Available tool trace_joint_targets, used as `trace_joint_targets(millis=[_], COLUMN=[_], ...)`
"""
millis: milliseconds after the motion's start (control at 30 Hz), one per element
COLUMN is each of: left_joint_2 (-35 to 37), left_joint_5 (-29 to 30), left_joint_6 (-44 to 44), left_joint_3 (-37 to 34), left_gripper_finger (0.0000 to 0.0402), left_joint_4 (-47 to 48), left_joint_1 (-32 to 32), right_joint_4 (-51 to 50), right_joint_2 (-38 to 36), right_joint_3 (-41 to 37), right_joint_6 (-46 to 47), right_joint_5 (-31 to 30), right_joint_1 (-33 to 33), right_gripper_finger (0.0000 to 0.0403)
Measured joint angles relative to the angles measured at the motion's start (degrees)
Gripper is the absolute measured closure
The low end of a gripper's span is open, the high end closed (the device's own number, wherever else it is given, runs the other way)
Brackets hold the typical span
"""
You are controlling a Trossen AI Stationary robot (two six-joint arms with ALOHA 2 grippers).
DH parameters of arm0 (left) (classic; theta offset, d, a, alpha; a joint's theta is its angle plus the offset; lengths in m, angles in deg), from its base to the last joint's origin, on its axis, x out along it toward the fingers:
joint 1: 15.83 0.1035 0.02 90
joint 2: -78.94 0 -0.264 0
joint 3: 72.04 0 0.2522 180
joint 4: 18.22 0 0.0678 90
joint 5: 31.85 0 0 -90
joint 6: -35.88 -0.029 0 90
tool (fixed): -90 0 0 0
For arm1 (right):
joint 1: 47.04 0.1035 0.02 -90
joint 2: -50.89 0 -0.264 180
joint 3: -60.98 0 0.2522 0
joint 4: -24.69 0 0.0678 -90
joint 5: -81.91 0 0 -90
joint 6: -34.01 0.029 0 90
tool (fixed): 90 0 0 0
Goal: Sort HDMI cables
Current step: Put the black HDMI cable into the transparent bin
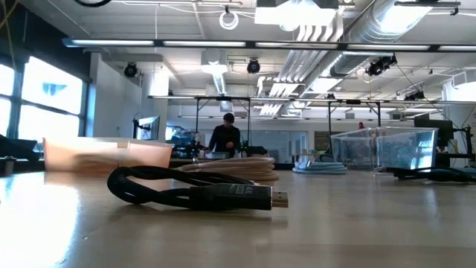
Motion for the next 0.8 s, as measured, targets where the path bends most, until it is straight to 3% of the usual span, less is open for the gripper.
trace_joint_targets(millis=[167, 333, 500, 800], left_joint_2=[-0.02, -0.06, -0.04, -0.07], left_joint_5=[6.96, 12.57, 13.30, 14.52], left_joint_6=[-4.28, -3.58, -3.38, -3.21], left_joint_3=[-1.82, -5.00, -7.03, -7.66], left_gripper_finger=[0.0398, 0.0398, 0.0398, 0.0398], left_joint_4=[-6.45, -10.18, -14.27, -17.06], left_joint_1=[0.22, 2.21, 4.36, 4.58], right_joint_4=[2.46, 8.82, 16.45, 17.57], right_joint_2=[0.00, 0.00, 0.00, 0.00], right_joint_3=[0.00, 0.00, 0.00, 0.00], right_joint_6=[5.46, 4.49, 2.18, 0.91], right_joint_5=[6.59, 14.51, 24.31, 25.35], right_joint_1=[-2.96, -6.11, -9.13, -13.08], right_gripper_finger=[0.0128, 0.0128, 0.0128, 0.0128])
